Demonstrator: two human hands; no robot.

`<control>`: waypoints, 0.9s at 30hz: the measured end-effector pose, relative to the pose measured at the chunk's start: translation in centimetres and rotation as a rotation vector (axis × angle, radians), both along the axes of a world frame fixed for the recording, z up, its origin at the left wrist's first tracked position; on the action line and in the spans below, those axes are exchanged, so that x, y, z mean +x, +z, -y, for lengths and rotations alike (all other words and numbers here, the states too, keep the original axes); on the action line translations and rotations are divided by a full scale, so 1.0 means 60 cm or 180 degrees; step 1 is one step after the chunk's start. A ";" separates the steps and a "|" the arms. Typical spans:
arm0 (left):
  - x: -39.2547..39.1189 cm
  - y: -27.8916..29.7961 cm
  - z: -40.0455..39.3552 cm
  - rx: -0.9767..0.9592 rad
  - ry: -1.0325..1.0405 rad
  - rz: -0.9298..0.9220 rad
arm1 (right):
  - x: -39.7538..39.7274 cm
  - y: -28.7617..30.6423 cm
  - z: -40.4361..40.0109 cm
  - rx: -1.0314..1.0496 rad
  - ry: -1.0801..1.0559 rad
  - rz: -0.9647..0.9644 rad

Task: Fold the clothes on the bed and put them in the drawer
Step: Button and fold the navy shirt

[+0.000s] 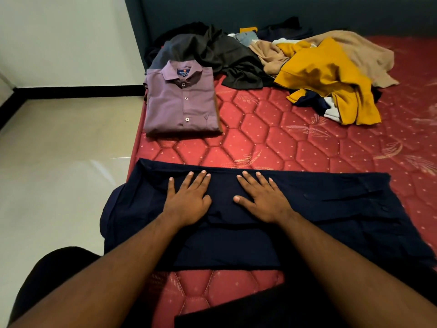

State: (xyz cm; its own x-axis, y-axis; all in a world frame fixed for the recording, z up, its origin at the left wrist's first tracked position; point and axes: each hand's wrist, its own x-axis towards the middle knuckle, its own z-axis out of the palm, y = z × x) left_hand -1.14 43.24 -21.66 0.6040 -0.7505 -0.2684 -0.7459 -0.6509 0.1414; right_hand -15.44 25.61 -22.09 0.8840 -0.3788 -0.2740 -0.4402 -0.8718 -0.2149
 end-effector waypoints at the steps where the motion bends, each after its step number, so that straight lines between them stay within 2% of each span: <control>1: -0.007 0.012 0.014 0.0037 0.0086 0.0032 | 0.002 -0.001 -0.001 0.0009 -0.0037 -0.0004; 4: -0.050 0.036 0.071 -0.0282 -0.0154 0.0301 | 0.010 -0.004 -0.016 -0.0113 0.0003 0.0095; 7: -0.085 0.014 0.097 -0.0517 -0.0239 -0.0337 | -0.015 -0.008 0.012 -0.0203 0.0166 0.0092; 8: -0.087 0.002 0.097 -0.0512 -0.0254 -0.0366 | -0.032 -0.008 0.034 -0.0201 0.0140 0.0074; 11: -0.082 -0.020 0.085 -0.0439 -0.0298 -0.0140 | -0.101 -0.002 0.126 -0.0236 -0.0308 -0.0216; 13: -0.084 -0.016 0.088 -0.0227 -0.0218 -0.0171 | -0.166 0.012 0.194 -0.0251 -0.0806 -0.0495; 15: -0.096 0.001 0.105 -0.0037 -0.0077 -0.0056 | -0.208 0.025 0.232 -0.0436 -0.0981 -0.0544; 17: -0.128 0.015 0.146 -0.0213 -0.0178 0.0124 | -0.203 0.028 0.223 -0.0588 -0.0682 -0.0289; 20: -0.206 0.005 0.208 -0.0630 -0.0737 0.0051 | -0.178 0.004 0.187 -0.0350 -0.0084 -0.0194; 22: -0.233 -0.012 0.225 -0.0545 -0.0737 -0.0036 | -0.201 0.000 0.228 -0.0271 -0.0377 -0.0210; 25: -0.242 -0.023 0.231 -0.0334 -0.0633 0.0193 | -0.261 0.026 0.309 -0.0506 -0.1180 -0.0296; 27: -0.264 -0.016 0.254 -0.0599 -0.0777 0.0336 | -0.306 0.028 0.320 -0.0696 -0.1695 -0.0159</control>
